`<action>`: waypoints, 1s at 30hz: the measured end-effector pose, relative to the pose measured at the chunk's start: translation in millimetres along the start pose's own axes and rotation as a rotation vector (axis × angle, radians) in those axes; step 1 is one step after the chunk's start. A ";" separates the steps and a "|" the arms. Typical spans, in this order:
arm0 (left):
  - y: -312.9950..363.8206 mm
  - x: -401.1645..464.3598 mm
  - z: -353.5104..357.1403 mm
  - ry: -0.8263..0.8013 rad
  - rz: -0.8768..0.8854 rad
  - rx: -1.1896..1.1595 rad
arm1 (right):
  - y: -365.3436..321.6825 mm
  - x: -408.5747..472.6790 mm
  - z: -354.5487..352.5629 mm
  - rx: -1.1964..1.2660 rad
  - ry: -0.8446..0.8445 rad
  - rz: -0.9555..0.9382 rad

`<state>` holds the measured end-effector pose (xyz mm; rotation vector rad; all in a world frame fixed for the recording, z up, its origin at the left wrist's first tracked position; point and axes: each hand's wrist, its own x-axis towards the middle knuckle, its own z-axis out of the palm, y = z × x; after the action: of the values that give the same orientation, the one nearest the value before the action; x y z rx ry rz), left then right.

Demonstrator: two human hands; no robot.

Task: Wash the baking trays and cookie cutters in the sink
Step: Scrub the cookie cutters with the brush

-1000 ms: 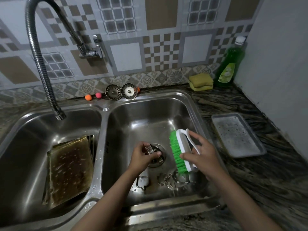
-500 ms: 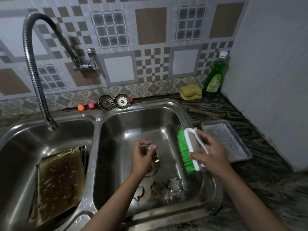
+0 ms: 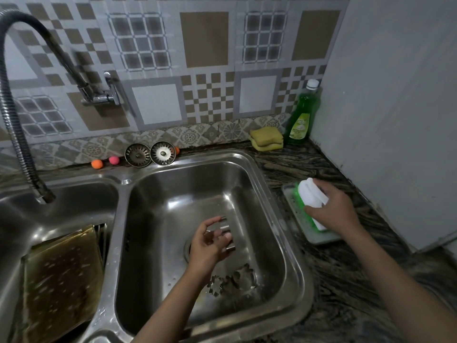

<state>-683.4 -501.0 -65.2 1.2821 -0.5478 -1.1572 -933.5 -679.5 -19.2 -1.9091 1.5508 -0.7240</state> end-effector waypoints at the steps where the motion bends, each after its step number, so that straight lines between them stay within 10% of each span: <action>1: -0.2 -1.5 -0.3 -0.004 -0.003 0.011 | 1.1 0.7 2.2 -0.015 -0.012 -0.005; 11: 4.4 -3.4 -4.0 0.008 -0.056 -0.071 | -48.9 -24.7 -15.7 0.175 0.046 -0.103; 20: 5.4 -1.8 -7.1 0.129 -0.078 -0.262 | -101.7 -97.1 118.4 0.719 -0.339 -0.022; 30: -21.1 -10.7 -28.6 0.210 -0.167 -0.206 | -88.0 -65.1 171.8 0.583 -0.248 0.070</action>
<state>-670.6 -476.0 -89.6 1.2686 -0.1647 -1.1663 -762.9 -585.1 -78.2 -1.4391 1.0933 -0.7712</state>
